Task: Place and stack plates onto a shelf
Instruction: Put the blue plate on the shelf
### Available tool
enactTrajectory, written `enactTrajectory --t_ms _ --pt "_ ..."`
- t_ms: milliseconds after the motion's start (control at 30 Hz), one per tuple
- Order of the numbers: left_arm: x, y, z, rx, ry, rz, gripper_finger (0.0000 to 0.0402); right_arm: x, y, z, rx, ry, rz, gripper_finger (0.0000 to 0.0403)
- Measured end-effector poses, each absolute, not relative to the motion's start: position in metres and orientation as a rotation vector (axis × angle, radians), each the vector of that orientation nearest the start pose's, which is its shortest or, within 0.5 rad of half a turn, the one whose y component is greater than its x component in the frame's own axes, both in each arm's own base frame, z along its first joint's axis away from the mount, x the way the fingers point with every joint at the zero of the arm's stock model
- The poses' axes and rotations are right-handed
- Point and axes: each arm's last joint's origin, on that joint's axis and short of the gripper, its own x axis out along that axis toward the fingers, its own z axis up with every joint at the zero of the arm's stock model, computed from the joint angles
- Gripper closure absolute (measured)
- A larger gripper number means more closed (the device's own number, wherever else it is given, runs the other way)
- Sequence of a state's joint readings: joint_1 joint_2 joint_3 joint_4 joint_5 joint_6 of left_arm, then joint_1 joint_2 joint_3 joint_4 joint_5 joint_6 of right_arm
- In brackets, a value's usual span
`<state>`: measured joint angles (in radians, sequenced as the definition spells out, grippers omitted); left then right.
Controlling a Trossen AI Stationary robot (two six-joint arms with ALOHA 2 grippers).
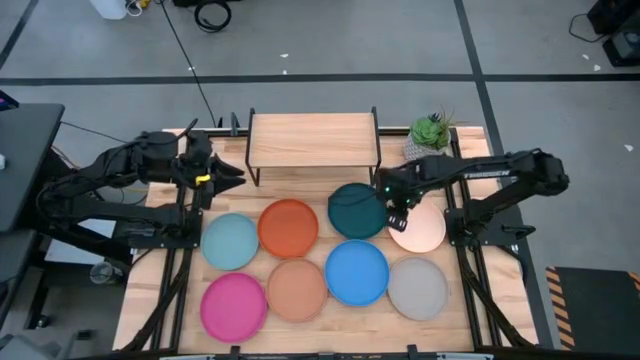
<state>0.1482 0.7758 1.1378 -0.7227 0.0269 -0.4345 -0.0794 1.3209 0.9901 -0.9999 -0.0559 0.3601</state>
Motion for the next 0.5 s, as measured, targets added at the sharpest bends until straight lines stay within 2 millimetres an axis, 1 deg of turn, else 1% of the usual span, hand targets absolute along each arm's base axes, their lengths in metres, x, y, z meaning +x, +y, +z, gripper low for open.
enactTrajectory --t_ms 67,267,400,500 --pt "0.127 0.018 0.397 -0.468 0.327 0.198 0.0260 0.231 -0.008 0.235 0.427 1.273 -0.236 0.0219" --pt "0.123 0.018 0.399 -0.480 0.315 0.197 0.0260 0.235 0.026 0.214 0.424 1.228 -0.166 0.0222" --pt "0.124 0.018 0.398 -0.480 0.319 0.198 0.0260 0.240 0.041 0.195 0.529 1.239 -0.130 0.0222" --pt "0.124 0.018 0.398 -0.482 0.317 0.198 0.0260 0.243 0.049 0.183 0.578 1.263 -0.147 0.0222"
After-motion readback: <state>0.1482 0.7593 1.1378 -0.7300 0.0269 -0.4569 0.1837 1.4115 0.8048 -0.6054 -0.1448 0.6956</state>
